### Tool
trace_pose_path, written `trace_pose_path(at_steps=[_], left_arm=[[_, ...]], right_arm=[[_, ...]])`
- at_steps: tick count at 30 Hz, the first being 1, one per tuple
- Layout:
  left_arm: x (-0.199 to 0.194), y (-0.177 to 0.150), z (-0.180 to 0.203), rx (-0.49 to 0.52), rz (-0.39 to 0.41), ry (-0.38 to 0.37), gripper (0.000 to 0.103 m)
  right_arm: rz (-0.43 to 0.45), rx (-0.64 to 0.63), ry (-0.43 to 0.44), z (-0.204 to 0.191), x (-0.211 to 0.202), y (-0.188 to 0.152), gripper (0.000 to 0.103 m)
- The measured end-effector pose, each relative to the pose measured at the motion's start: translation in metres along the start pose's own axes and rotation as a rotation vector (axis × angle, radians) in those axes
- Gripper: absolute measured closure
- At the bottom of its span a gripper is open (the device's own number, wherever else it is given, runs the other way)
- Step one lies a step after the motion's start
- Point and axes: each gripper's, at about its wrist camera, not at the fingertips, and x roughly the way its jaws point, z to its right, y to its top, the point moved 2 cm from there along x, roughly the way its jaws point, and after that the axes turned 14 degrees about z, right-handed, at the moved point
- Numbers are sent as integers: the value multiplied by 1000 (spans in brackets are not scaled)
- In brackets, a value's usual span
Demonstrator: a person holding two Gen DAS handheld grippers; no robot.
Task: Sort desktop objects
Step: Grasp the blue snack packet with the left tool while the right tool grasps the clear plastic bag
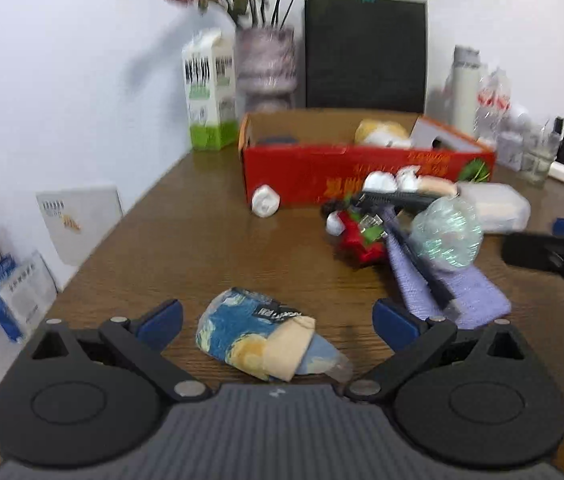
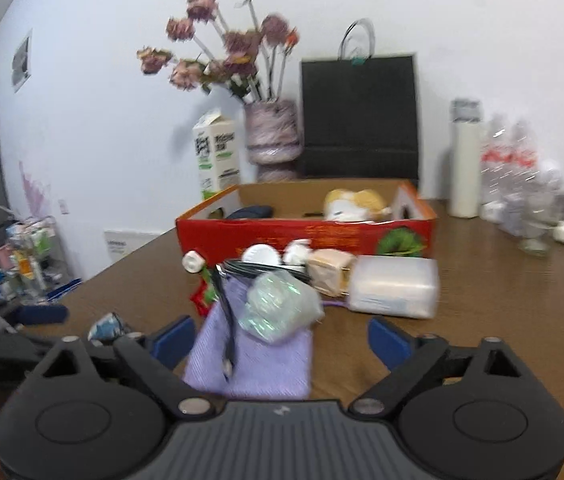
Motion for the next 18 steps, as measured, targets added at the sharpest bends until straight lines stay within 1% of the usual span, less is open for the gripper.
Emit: trace_pose_path(at_steps=[2,3,4,5,6,7,8,9,10,15,17,18], left_arm=[[5,0,-4,-21,1,-16,11],[6,0,-5,-27,-6,-6,31],[7,-1,-7,-40,-17,4,58],[10,-3,-10,-60,-34,4,70],[11,-5,-13,-83,-47,-6,82],[8,-7,-16,-105,-36,-13,86],[4,-7,-18,-109,-21,-11,90],[0,-8,-19,-107,-12,-4,96],[-5,-8,-21,-105,-3,3,97],[-33,4,-24,-135,76,-7,97],[-39,12,-24,-117,106,-1,97],[-40,14,-24,-103,118,1,95]], right_arm=[[-38,43,8,3,30,3,20],[-54,58,6,4,44,2,28],[-68,74,-4,5,56,1,41],[-88,88,-12,6,68,0,51],[-111,100,-14,7,76,-3,74],[-136,117,-12,8,82,-6,74],[-126,142,-6,10,80,-8,75],[-116,148,-6,10,75,-9,80],[-111,139,-6,9,69,-11,82],[-55,125,-20,9,18,-9,83],[-21,129,-20,12,-2,-5,83],[-13,130,-25,15,-7,-2,83]])
